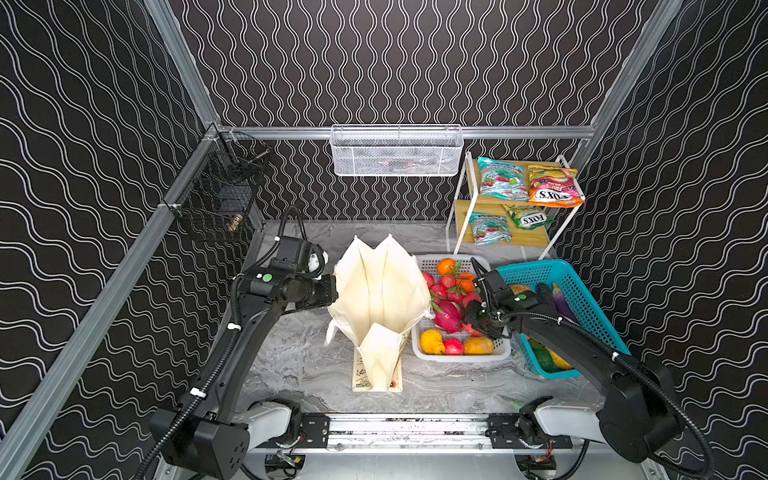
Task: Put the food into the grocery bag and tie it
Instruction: 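Lower the right gripper into the white basket and grasp a red apple, then carry the red apple with the right gripper into the open tote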
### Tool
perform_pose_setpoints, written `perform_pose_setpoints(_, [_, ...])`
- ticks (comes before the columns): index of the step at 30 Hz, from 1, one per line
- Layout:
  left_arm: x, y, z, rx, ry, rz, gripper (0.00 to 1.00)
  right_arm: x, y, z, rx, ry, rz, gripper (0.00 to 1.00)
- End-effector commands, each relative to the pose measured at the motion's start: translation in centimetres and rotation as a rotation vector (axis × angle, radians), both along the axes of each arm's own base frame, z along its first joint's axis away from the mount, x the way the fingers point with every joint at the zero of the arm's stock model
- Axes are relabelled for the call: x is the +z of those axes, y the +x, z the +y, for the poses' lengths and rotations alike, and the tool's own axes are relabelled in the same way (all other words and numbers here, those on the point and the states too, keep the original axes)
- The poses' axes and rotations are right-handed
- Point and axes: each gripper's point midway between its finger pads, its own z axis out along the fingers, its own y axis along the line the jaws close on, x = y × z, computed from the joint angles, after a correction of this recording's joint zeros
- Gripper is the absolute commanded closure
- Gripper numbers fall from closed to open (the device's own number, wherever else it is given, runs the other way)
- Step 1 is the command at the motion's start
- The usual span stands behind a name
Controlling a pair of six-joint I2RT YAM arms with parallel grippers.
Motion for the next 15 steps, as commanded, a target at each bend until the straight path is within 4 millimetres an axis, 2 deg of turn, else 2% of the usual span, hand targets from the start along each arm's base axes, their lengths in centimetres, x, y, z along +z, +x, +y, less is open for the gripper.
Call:
perform_pose_setpoints(1, [-0.2,-0.1,-0.1,-0.018,0.008,0.003,1.0,1.4,-0.2,-0.9,-0.011,-0.034,-0.018,0.42])
perform_pose_setpoints(5, [-0.2,0.2,-0.1,-0.019,0.009,0.002,1.0,3.7,-0.3,-1.4,-0.014,-0.046,-0.054,0.42])
perform_pose_setpoints(8, [-0.2,0.3,-0.2,-0.026,0.01,0.002,1.0,7.7,0.5,-1.3,-0.003,-0.034,-0.136,0.42])
perform_pose_setpoints(10, [-0.2,0.4,-0.2,-0.026,0.008,0.001,1.0,11.0,1.3,-0.8,0.026,-0.006,-0.216,0.42])
perform_pose_setpoints(15, [-0.1,0.7,-0.4,-0.035,0.004,0.001,1.0,22.2,3.7,2.6,0.148,0.143,-0.48,0.42])
